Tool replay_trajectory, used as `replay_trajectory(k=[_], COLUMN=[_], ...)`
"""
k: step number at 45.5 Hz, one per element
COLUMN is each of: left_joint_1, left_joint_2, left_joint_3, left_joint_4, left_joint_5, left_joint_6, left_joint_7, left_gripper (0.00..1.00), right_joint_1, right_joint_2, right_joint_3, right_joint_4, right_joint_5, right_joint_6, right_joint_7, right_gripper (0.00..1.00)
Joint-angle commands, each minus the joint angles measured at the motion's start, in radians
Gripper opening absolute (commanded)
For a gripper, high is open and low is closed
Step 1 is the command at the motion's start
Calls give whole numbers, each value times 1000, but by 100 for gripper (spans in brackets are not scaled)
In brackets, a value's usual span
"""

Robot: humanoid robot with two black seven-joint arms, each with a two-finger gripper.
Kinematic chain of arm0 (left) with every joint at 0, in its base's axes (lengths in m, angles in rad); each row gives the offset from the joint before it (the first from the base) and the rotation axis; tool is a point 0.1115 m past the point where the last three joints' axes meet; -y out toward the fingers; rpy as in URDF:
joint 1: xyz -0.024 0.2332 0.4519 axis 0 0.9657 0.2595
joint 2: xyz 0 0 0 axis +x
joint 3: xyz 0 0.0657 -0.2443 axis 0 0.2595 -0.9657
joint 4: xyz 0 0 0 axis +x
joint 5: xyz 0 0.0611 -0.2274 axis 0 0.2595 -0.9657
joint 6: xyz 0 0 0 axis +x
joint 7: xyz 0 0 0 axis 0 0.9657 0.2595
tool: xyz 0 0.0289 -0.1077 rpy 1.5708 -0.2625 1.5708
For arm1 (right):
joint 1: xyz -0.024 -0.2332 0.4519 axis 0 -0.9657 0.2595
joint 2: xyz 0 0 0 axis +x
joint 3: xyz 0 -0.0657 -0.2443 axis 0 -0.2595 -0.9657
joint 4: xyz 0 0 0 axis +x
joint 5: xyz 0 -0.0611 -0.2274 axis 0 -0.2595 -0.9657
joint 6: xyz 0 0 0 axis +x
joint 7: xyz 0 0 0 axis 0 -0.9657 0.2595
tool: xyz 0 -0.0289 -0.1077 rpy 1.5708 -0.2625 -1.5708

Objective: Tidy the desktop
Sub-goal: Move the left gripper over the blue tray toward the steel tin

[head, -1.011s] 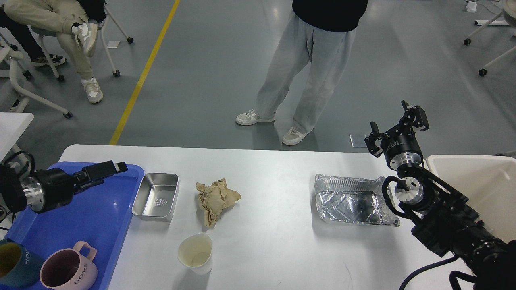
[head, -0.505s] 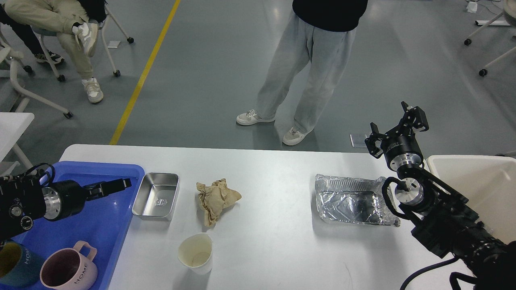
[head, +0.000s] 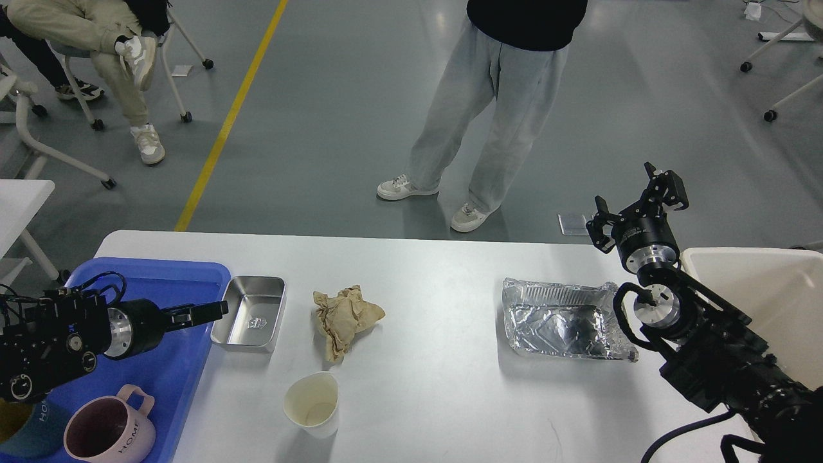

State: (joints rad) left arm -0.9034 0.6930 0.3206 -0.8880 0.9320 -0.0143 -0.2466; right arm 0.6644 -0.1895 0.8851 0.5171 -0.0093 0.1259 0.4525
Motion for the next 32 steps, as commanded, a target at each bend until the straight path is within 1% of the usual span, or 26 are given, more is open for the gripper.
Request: replay_trajectory(k=[1,5,9,15,20,32], left_joint_1=[-3,-2,-6,-11,-11,-9], left_joint_2=[-12,-36,-50,-53,-66,-87], left_joint_3=[38,61,81,87,89,89], left_joint_4=[17,47,55,57,69,86], left_joint_5=[-1,-2,-2,-2,-2,-2], left_joint_6=[17,30,24,14,-2,-6], left_joint_7=[-2,-3,-2,-2,0,-11], left_gripper=[91,86,72,65,61,58], right_joint_1=[-5,-6,-8,-8,-8,-17], right_joint_2=[1,-1,-1,-1,-1,1], right_joint_3=[0,0,0,0,0,0], right_joint_4=[0,0,0,-2,-2,0], right_joint_5=[0,0,-1,0,0,0], right_joint_6=[0,0,0,0,0,0], right_joint_7=[0,0,0,0,0,0], right_gripper=[100,100,100,100,100,100])
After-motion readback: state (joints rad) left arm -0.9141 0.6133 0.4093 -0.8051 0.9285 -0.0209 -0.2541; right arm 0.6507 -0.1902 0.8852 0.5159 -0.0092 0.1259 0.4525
